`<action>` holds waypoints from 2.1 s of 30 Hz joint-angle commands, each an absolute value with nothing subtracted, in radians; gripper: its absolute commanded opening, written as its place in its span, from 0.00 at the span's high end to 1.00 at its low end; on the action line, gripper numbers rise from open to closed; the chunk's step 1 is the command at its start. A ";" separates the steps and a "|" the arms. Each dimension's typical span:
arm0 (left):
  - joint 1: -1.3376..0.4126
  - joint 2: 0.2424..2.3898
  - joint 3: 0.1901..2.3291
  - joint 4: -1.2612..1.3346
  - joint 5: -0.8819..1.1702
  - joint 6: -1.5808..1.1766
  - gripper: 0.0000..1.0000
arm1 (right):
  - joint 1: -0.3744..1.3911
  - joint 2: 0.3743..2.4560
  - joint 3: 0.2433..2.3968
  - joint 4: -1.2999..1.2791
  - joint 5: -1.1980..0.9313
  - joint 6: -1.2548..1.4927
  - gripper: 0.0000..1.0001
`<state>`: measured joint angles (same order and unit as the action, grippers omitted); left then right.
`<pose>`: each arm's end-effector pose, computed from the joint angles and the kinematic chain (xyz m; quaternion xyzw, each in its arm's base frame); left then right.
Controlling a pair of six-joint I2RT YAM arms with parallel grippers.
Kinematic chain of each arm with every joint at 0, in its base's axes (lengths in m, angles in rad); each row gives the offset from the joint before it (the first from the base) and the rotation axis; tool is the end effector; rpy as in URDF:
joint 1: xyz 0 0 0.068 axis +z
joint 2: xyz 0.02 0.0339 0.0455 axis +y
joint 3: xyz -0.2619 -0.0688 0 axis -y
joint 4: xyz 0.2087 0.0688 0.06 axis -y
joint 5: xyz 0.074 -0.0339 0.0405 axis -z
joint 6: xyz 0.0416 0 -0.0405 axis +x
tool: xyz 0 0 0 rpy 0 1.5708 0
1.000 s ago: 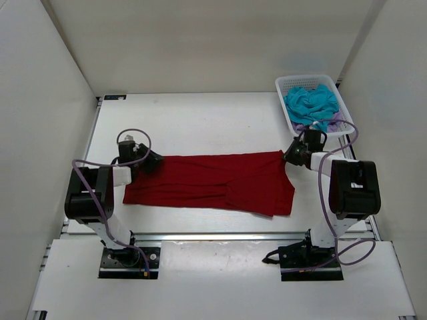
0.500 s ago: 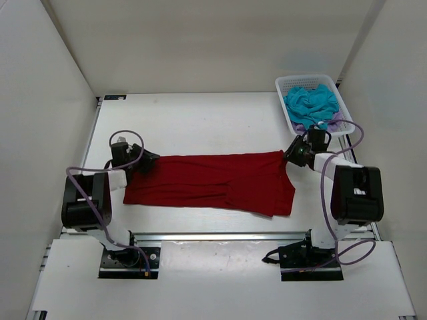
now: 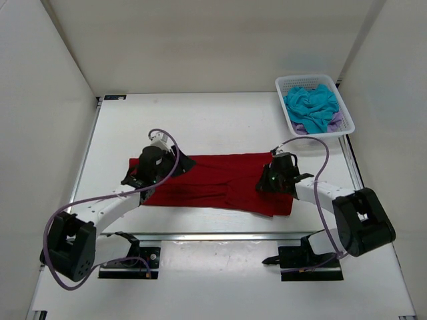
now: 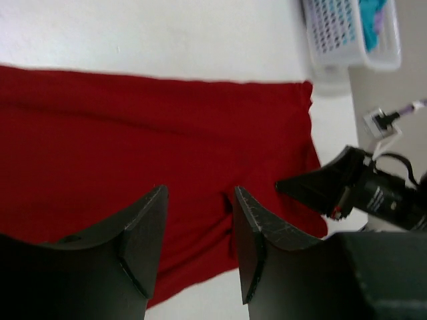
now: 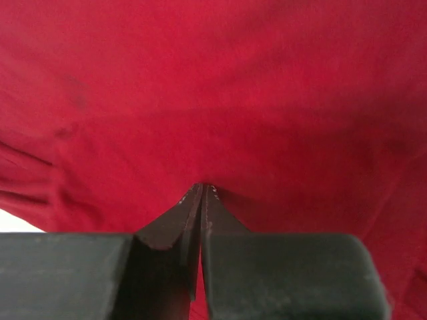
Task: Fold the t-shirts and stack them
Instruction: Rotate the tshirt 90 degrees
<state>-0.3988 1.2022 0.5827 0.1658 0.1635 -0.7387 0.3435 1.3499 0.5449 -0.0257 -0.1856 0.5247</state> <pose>0.2128 -0.0970 0.2351 -0.1003 0.8403 -0.3428 0.4077 0.2121 0.0840 0.1754 0.0506 0.9275 0.2298 0.2904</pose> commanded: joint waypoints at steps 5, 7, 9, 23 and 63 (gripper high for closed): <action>-0.456 1.128 0.469 0.117 0.127 -0.670 0.44 | 0.313 1.593 0.716 0.003 -0.263 0.525 0.99; -0.456 1.118 0.465 0.104 0.140 -0.661 0.44 | 0.293 1.786 0.880 -0.041 -0.317 0.499 1.00; -0.442 1.089 0.466 0.071 0.138 -0.643 0.43 | 0.266 1.965 1.215 -0.156 -0.351 0.463 1.00; -0.391 0.970 0.451 -0.080 0.147 -0.600 0.36 | 0.323 1.957 1.796 -0.387 -0.330 0.367 0.59; -0.385 0.883 0.532 -0.230 0.157 -0.521 0.41 | 0.686 1.795 0.760 0.241 -0.274 0.769 0.99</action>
<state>-0.3462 0.8654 0.5240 -0.2569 0.1699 -0.5209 0.8089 1.9198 0.9356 0.3157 -0.2203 0.8795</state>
